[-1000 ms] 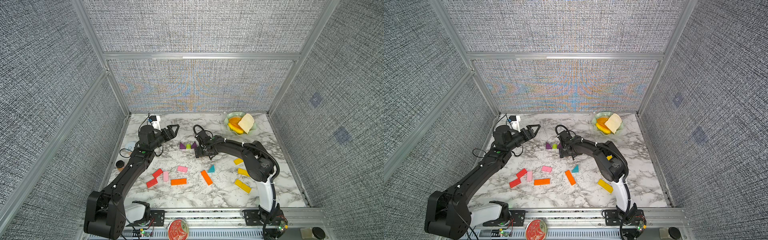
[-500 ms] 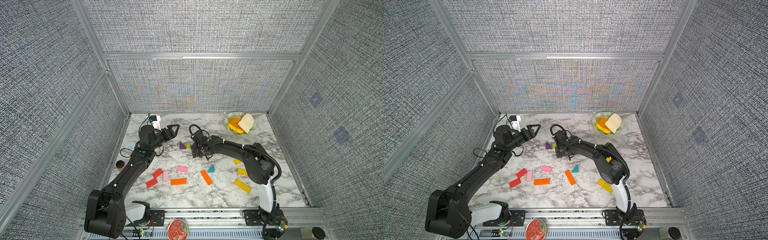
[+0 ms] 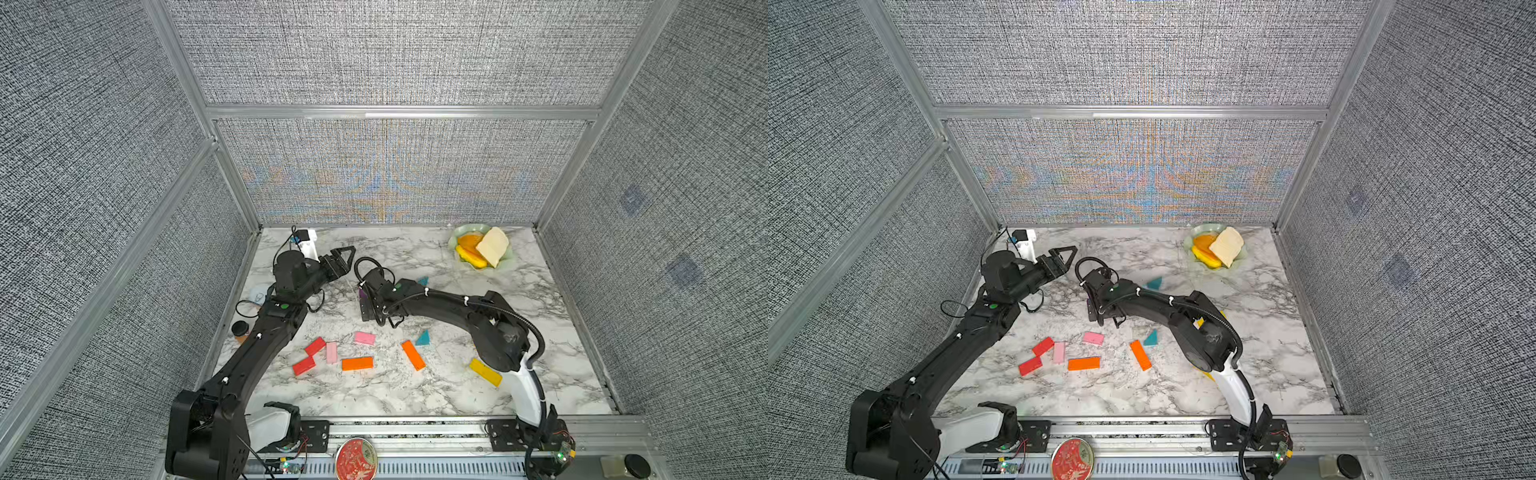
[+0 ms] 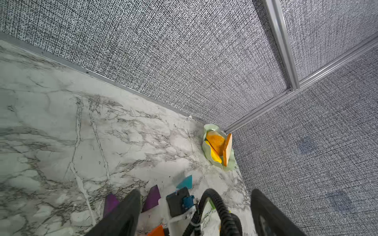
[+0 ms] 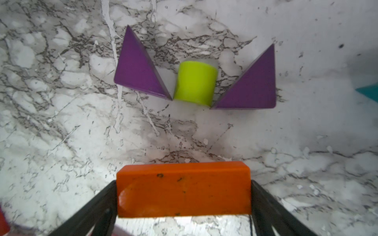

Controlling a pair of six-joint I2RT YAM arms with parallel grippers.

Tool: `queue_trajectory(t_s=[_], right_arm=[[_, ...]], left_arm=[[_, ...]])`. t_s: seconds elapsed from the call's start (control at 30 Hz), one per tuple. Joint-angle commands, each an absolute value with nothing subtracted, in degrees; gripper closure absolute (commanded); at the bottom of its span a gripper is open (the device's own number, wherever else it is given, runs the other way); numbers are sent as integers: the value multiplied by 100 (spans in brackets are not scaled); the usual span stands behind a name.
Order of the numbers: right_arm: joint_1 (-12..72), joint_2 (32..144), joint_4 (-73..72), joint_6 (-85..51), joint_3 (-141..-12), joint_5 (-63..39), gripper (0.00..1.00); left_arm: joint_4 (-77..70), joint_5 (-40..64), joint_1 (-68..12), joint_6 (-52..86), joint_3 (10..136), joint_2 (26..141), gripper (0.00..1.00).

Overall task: Assemble a carrot with building blocks
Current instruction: Pick up the building block from the center of the board, then place the building block at the center of the board.

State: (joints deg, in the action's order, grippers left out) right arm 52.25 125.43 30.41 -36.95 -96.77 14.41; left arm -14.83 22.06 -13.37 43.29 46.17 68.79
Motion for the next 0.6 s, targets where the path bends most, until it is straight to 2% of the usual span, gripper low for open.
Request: queue_trajectory(t_s=[0.0, 0.3, 0.4, 0.57], right_arm=[[5273, 12644, 2926, -4075, -9766, 1828, 6], [5296, 12982, 3000, -4219, -10036, 1932, 5], [5300, 12973, 2929, -4323, -9969, 1906, 1], [5295, 12850, 2826, -4368, -9833, 1952, 1]], left_arm=[[-1424, 2119, -1327, 4226, 4663, 6829, 15], [-1432, 2071, -1327, 4201, 4644, 6744, 15], [-1448, 2079, -1328, 4219, 4640, 6758, 15], [-1448, 2099, -1327, 4228, 4638, 6802, 15]])
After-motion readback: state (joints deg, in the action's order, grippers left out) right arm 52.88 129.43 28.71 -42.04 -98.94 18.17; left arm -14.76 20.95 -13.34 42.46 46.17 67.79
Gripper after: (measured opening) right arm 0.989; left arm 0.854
